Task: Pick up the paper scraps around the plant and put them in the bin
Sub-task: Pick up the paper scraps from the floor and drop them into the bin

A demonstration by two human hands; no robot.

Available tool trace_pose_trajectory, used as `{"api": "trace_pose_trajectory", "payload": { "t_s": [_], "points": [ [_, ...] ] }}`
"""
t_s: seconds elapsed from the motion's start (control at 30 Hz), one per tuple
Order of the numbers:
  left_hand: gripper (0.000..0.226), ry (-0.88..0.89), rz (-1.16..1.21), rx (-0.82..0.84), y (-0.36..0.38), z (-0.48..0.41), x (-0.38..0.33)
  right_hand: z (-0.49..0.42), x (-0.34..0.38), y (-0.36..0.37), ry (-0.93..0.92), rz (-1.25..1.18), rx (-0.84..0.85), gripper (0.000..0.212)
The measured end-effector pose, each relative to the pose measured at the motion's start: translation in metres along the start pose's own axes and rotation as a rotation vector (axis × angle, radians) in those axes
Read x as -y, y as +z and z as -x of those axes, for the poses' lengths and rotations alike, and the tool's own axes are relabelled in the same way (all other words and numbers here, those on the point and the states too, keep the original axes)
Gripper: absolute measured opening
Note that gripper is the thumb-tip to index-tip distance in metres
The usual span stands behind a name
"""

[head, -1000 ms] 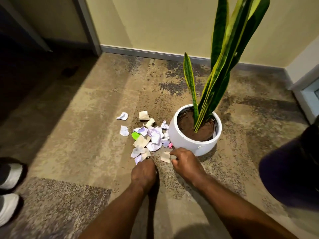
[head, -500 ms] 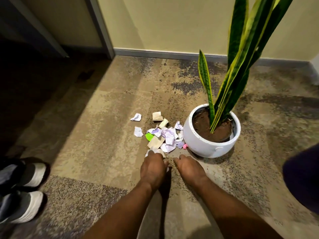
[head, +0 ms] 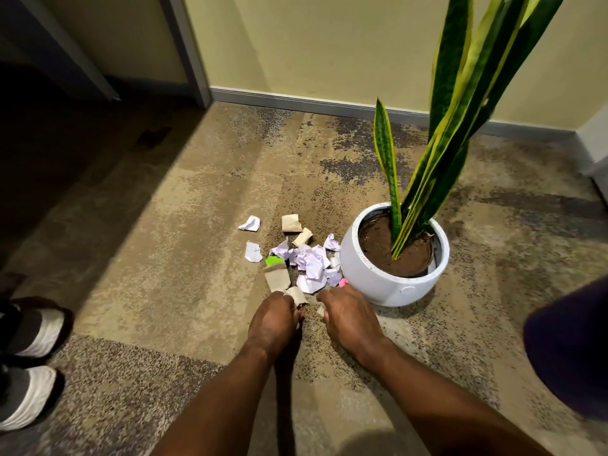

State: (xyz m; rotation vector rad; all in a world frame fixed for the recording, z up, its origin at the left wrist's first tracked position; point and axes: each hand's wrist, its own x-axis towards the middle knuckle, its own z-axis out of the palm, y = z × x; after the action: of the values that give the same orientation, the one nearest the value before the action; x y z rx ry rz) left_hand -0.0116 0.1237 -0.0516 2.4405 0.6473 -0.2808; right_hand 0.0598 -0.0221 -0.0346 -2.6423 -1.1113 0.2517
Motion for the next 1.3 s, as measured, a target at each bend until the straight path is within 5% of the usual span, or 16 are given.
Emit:
{"api": "trace_pose_trajectory", "payload": {
  "t_s": [0.37,0.6,0.7,0.8,0.87,1.13,1.3],
  "points": [
    [0.024,-0.05,0.054,-0.092,-0.005,0.008,0.022,-0.021,0.017,0.004,0.071,-0.079,0.063,0.028],
    [0.025,-0.046,0.125,-0.138,-0.016,0.012,0.023,-0.033,0.027,0.019,-0.145,0.011,0.349,0.066],
    [0.014,-0.077,0.164,-0.146,-0.019,0.011,0.023,-0.031,0.027,0.022,-0.098,0.064,0.371,0.045],
    [0.057,-0.151,0.196,-0.141,-0.022,0.0,0.023,-0.027,0.023,0.018,-0.043,0.048,0.342,0.018],
    [0.073,-0.19,0.169,-0.125,-0.024,-0.009,0.022,-0.022,0.017,0.014,-0.002,-0.016,0.312,0.02],
    [0.024,-0.293,-0.021,0.084,-0.037,-0.049,0.016,-0.009,-0.004,0.006,-0.04,-0.075,0.339,0.021],
    [0.021,-0.299,-0.089,0.025,-0.036,-0.045,0.014,0.0,-0.014,0.004,-0.043,-0.074,0.346,0.024]
  ]
}}
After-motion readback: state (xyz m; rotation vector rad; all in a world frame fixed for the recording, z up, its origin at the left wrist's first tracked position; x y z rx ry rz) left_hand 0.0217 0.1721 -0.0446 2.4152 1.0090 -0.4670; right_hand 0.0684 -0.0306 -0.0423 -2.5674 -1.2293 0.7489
